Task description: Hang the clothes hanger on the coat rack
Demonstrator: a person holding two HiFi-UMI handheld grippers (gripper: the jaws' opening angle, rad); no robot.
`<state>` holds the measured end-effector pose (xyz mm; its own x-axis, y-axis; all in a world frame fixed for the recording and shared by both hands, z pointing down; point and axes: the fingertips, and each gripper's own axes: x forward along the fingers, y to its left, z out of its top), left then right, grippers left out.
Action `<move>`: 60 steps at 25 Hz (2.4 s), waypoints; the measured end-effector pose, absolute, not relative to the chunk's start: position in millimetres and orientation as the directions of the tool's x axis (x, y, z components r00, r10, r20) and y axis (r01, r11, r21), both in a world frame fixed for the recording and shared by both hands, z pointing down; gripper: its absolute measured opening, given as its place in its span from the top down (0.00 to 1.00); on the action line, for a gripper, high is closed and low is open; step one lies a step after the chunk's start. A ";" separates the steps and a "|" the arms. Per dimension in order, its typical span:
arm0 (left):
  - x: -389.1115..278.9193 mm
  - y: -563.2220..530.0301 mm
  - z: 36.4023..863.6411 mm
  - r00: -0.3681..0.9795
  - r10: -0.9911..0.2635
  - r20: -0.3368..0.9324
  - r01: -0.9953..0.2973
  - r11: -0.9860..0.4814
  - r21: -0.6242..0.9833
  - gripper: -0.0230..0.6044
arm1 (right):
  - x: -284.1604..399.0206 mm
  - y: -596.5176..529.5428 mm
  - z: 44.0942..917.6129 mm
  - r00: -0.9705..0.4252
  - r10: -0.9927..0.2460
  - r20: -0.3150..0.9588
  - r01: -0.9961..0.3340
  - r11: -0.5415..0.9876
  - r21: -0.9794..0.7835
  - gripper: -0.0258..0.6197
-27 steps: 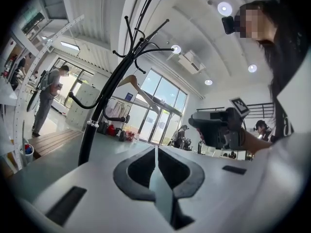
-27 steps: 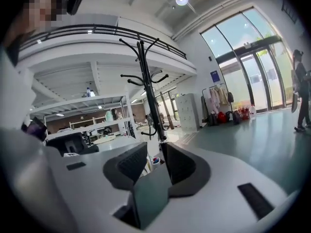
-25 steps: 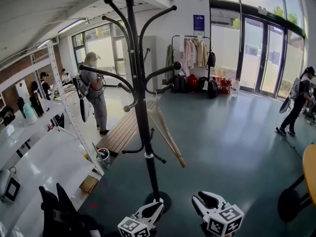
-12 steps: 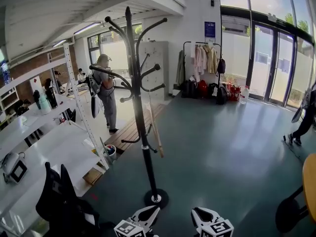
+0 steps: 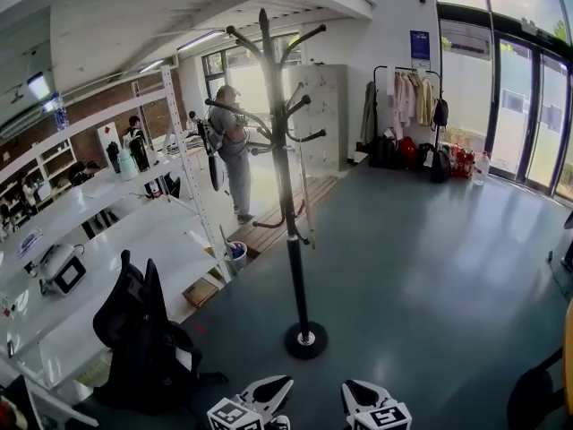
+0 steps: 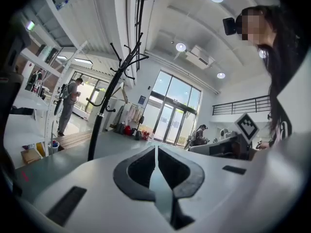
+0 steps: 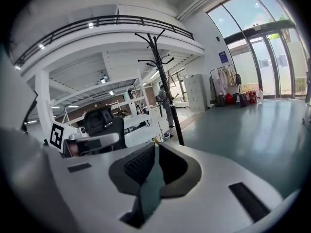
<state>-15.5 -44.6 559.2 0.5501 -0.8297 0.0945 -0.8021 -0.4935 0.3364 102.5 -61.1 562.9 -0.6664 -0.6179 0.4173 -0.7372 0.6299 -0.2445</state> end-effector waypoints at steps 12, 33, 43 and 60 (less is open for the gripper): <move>-14.0 -18.1 535.4 0.591 -0.805 0.041 -0.773 -0.552 0.313 0.96 | 77.1 -23.7 560.4 -0.674 -0.610 0.417 -0.725 0.653 -0.217 0.90; -64.5 12.7 531.4 0.649 -0.760 0.025 -0.727 -0.611 0.315 0.96 | 11.7 12.6 561.5 -0.625 -0.625 0.468 -0.764 0.613 -0.202 0.91; -65.8 10.0 534.7 0.679 -0.733 0.028 -0.700 -0.636 0.325 0.96 | 12.5 14.7 568.0 -0.588 -0.642 0.492 -0.793 0.577 -0.194 0.92; -77.6 -3.5 540.7 0.655 -0.754 0.037 -0.722 -0.611 0.325 0.96 | 5.5 0.0 580.9 -0.598 -0.620 0.509 -0.783 0.586 -0.207 0.92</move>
<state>-77.6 -3.5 540.7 0.6554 -0.7544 0.0368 -0.7217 -0.6112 0.3248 5.5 0.0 580.9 -0.5978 -0.6196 0.5086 -0.7835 0.5858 -0.2073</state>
